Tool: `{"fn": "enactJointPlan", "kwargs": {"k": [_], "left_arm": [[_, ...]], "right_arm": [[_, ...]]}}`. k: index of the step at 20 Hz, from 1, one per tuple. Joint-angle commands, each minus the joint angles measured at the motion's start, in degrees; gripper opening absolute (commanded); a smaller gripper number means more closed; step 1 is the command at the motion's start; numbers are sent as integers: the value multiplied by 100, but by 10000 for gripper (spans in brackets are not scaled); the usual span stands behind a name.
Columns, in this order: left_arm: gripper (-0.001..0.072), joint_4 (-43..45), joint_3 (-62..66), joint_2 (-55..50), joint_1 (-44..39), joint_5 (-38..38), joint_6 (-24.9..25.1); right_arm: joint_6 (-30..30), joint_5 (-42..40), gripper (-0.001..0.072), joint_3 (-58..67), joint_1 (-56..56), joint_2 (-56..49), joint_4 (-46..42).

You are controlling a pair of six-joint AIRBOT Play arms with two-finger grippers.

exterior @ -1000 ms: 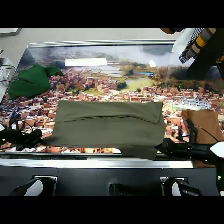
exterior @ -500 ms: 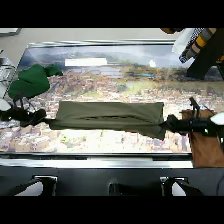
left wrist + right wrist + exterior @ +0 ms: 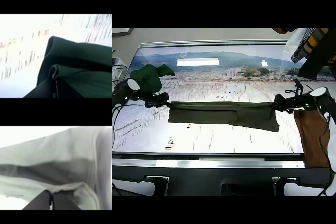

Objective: Fold the clothes and pants, and hang the long-sleeved shirts on hangers.

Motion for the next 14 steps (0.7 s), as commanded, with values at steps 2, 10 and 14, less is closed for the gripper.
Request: {"fn": "enactJointPlan", "kwargs": {"k": [2, 10, 14], "left_arm": [[14, -7, 898, -822, -181, 7, -160], [447, -7, 1019, -841, -273, -184, -160], [466, 31, 1019, -409, -267, -229, -133]], "right_arm": [[446, -334, 31, 568, 323, -590, -520], [651, 861, 484, 1051, -229, -402, -730], [63, 1445, 575, 1060, -979, -616, -612]]}}
